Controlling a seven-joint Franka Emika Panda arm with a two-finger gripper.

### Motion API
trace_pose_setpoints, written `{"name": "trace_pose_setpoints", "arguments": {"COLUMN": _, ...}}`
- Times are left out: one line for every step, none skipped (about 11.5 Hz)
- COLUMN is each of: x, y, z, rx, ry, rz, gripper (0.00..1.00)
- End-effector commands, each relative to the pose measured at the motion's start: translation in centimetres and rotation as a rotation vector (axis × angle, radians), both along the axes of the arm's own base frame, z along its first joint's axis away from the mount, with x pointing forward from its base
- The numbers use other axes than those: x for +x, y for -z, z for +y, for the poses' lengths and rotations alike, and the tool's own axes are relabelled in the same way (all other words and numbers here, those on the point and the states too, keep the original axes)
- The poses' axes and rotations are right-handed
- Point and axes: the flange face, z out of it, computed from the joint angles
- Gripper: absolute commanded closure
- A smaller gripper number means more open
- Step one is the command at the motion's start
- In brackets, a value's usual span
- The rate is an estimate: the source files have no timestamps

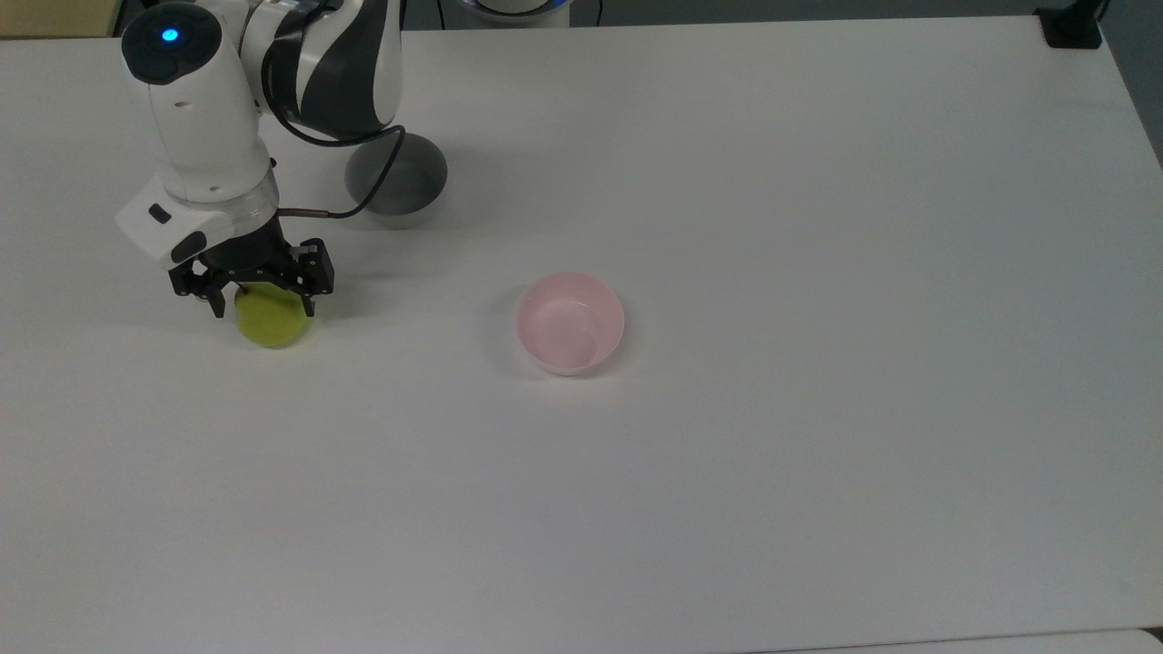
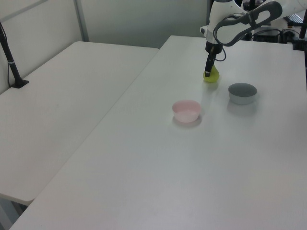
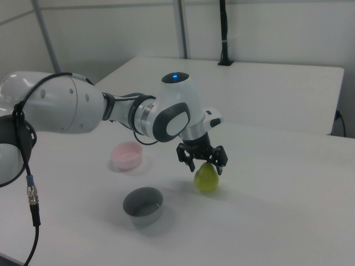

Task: Pick up a pear from the bowl

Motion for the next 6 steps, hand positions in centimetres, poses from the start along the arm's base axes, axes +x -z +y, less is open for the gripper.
{"name": "trace_pose_setpoints", "arguments": {"x": 0.0, "y": -0.9, "z": 0.0, "rx": -0.016, "ry": -0.011, "rz": -0.021, "gripper": 0.0}}
{"name": "trace_pose_setpoints", "arguments": {"x": -0.2, "y": -2.0, "z": -0.1, "rx": -0.017, "ry": -0.005, "rz": -0.027, "gripper": 0.0}}
{"name": "trace_pose_setpoints", "arguments": {"x": -0.3, "y": -3.8, "z": 0.2, "rx": -0.02, "ry": -0.005, "rz": -0.049, "gripper": 0.0}}
{"name": "trace_pose_setpoints", "arguments": {"x": -0.5, "y": -5.7, "z": 0.7, "rx": -0.018, "ry": 0.006, "rz": -0.06, "gripper": 0.0}}
{"name": "trace_pose_setpoints", "arguments": {"x": -1.1, "y": -7.3, "z": 1.3, "rx": -0.008, "ry": 0.018, "rz": -0.025, "gripper": 0.0}}
{"name": "trace_pose_setpoints", "arguments": {"x": -2.0, "y": -9.4, "z": 2.0, "rx": 0.003, "ry": 0.036, "rz": -0.004, "gripper": 0.0}}
